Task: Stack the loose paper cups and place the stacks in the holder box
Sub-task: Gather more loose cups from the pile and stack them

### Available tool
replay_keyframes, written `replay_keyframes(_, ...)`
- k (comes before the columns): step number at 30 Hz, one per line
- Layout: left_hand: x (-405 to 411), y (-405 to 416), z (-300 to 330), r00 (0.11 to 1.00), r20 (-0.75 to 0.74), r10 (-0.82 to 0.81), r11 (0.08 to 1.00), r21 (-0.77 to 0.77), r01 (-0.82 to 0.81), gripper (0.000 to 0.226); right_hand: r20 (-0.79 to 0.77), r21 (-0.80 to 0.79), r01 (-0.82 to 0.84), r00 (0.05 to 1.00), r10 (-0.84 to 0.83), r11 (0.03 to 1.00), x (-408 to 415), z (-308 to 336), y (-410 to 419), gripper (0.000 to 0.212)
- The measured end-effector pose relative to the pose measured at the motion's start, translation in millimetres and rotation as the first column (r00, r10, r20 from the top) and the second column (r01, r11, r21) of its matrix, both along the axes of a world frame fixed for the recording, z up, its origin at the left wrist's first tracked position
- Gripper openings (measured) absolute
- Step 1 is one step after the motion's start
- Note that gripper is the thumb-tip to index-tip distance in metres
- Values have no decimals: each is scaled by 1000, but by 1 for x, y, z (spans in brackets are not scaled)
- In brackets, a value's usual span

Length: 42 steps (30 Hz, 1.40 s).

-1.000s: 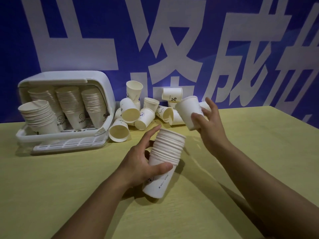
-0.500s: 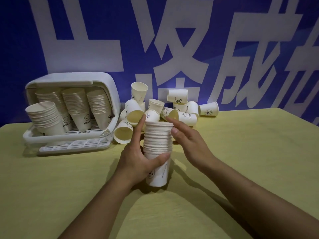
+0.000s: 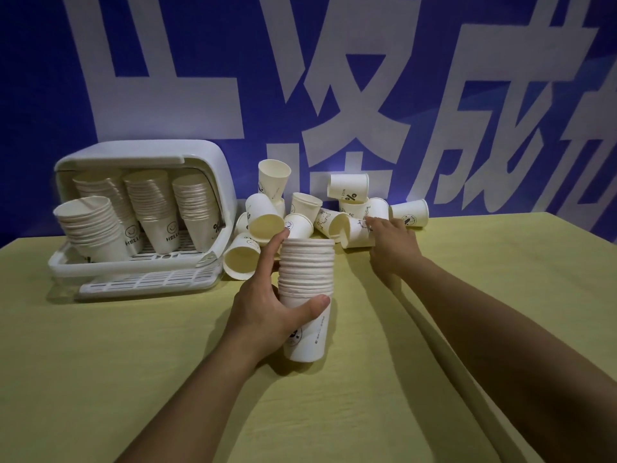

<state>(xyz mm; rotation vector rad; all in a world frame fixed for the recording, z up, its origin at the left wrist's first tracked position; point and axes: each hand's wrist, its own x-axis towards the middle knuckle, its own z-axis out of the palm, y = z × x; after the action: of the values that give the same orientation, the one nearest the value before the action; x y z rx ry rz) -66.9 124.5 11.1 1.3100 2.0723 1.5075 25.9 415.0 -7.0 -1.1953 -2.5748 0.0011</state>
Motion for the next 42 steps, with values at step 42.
replay_keyframes(42, 12, 0, -1, 968, 26, -248, 955, -158, 249, 121, -884, -322, -666, 466, 38, 673, 48, 17, -137, 64)
